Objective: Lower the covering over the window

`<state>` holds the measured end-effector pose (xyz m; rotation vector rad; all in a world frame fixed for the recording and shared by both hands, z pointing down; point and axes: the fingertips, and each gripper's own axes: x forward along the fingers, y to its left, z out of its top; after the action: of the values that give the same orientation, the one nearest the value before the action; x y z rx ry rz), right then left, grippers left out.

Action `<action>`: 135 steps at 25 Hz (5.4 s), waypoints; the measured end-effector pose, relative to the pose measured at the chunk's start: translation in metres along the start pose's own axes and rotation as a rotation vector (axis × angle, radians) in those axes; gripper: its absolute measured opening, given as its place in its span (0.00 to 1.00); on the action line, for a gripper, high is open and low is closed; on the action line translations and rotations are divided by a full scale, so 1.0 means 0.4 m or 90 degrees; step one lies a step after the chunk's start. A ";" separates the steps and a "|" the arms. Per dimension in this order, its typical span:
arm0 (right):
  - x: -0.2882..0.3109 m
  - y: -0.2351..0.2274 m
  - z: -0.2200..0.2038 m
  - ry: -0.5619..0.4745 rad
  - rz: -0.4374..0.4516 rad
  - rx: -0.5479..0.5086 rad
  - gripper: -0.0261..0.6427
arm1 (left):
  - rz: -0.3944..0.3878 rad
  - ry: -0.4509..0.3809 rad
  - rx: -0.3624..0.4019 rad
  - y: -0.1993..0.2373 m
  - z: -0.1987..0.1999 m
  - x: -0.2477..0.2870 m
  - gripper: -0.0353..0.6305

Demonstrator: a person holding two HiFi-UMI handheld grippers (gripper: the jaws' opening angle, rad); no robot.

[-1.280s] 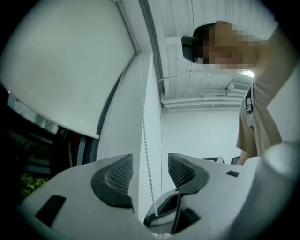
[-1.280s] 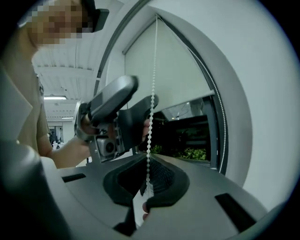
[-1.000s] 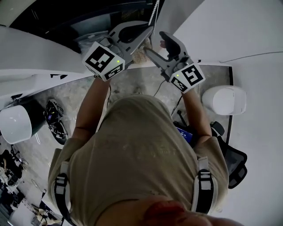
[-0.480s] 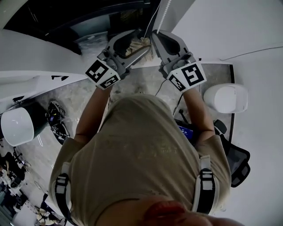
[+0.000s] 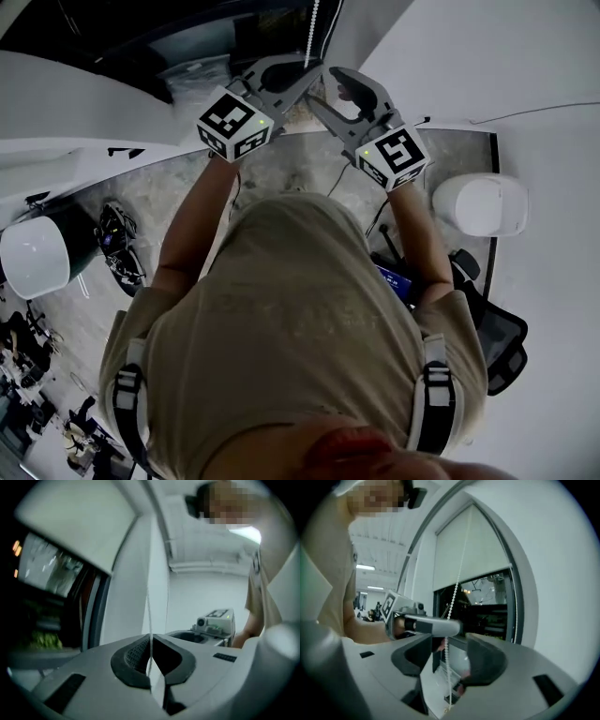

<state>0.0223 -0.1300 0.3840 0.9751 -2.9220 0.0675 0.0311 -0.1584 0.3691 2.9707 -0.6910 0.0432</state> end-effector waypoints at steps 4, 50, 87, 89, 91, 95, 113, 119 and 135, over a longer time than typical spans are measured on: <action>-0.012 0.020 0.002 -0.011 0.032 0.015 0.06 | 0.002 -0.017 -0.120 0.015 -0.131 -0.058 0.07; 0.050 -0.063 0.026 -0.012 0.008 0.088 0.05 | -0.079 -0.118 -0.045 -0.007 0.031 -0.089 0.40; 0.041 0.044 -0.009 -0.027 0.017 0.070 0.06 | -0.026 -0.107 0.012 -0.030 0.182 -0.036 0.10; 0.041 0.050 -0.013 -0.024 0.026 0.063 0.06 | -0.040 -0.112 -0.013 -0.031 0.172 -0.039 0.08; 0.027 0.055 -0.020 -0.023 0.047 0.047 0.07 | -0.007 -0.104 0.007 -0.017 0.155 -0.050 0.08; -0.037 0.011 -0.011 -0.078 0.043 0.106 0.24 | 0.035 -0.075 0.003 0.001 0.077 -0.065 0.08; -0.051 -0.047 0.078 -0.137 0.022 0.070 0.24 | 0.000 -0.051 -0.017 -0.077 -0.003 -0.041 0.08; -0.065 -0.047 0.086 -0.155 0.027 0.083 0.24 | 0.003 -0.049 -0.013 -0.086 -0.005 -0.036 0.08; -0.067 0.006 0.173 -0.182 0.061 0.060 0.24 | 0.015 -0.078 -0.020 -0.123 0.002 -0.055 0.08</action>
<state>0.0391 -0.1163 0.3130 0.9258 -3.2537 0.0764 0.0332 -0.1048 0.3631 2.9542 -0.7338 -0.1473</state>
